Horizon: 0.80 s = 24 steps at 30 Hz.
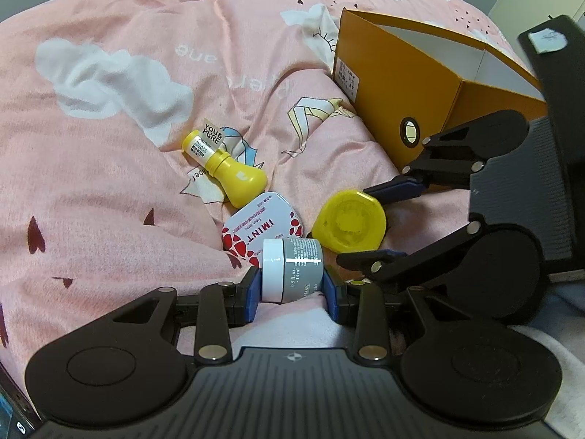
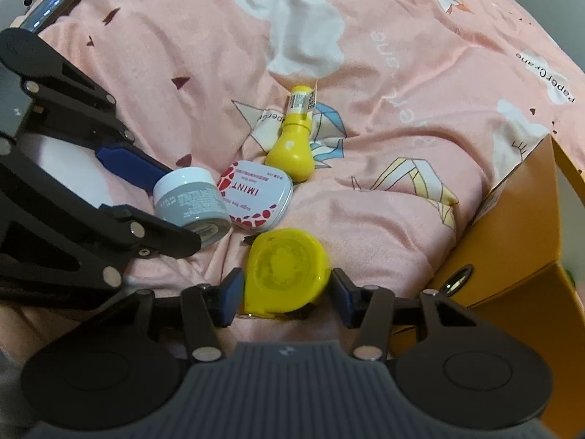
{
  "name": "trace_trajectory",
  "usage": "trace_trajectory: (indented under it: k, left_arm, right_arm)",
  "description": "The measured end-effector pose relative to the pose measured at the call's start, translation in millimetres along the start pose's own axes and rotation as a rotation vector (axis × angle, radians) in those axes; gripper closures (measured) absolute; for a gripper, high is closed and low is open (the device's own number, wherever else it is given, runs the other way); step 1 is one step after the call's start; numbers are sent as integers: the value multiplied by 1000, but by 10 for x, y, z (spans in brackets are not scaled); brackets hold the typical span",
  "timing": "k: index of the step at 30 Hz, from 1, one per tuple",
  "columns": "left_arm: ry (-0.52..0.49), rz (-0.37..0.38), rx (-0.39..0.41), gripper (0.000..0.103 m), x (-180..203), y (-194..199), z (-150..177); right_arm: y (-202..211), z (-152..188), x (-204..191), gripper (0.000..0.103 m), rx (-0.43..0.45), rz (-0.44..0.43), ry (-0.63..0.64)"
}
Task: Organize rigid objects
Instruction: 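Close the left tool on the white jar while the right tool grips the yellow tape measure, then lift and carry the white jar and yellow tape measure over the orange box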
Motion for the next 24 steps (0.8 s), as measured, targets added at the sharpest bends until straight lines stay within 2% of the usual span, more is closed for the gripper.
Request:
trace_trajectory:
  k: [9,14,18,19,20,22,24]
  left_arm:
    - [33,38,42,64,10,113,-76]
    - [55,58,100,64,40,274,-210]
    - [64,77,151,64,108,416,-377]
    - [60,78,167,64,135,458,-428]
    - [53,79,185,64,165,503,-480]
    - [33,89,219,64,247,581,-600]
    - [9,96,237,64,331,621,-694]
  right_arm:
    - [372,-55,150,52,90,46,-36]
    - [632,-121,227,52,165,46,-69]
    - [841,-197,324,53,221,89,-75]
    - [914,-213,364,70,238,100,-85]
    - [976,-224,414,83,254,111,-95]
    - [1092,-229,529,85,277,102,-135]
    - [1141,-206,621,85,270,146,-135]
Point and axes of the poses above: each gripper's, at about its wrist camera, not at the fingertips, and y roughly against the way its jaws point, x to its right, z to its underside, the point moved 8 cm from there along -y, roughly the way its jaws point, and after that the axes turned 10 degrees about y, right-handed, at the moved point
